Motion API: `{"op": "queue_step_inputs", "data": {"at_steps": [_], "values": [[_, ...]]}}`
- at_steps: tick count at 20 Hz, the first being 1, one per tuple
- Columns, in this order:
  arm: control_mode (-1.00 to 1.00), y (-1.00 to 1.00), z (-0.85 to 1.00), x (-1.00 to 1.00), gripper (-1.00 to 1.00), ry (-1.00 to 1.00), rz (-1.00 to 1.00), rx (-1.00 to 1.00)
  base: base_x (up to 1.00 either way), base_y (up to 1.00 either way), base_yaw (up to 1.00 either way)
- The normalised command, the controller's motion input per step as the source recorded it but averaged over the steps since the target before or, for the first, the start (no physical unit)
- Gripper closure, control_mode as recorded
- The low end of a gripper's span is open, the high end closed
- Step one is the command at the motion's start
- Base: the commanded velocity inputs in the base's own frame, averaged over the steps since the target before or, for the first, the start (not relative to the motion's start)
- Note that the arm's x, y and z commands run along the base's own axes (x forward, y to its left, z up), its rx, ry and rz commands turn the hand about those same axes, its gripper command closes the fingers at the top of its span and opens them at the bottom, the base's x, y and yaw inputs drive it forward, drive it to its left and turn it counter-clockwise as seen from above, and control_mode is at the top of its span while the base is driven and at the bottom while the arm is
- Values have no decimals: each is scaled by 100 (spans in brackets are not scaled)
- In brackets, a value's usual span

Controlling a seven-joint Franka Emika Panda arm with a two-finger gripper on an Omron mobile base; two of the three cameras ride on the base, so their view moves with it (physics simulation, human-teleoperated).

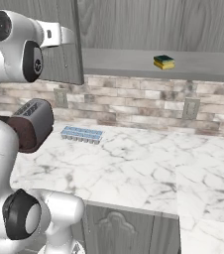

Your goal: Pick the spray and sponge from the cabinet and place them on the counter.

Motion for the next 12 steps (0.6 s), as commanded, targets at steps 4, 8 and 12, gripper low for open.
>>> {"op": "queue_step_inputs", "data": {"at_steps": [4, 8, 12], "values": [[-100, 81, -58, -35, 100, 0, 0, 0, 0, 0, 0], [-100, 93, -57, -39, 100, 0, 0, 0, 0, 0, 0], [-100, 100, -57, -36, 100, 0, 0, 0, 0, 0, 0]]}}
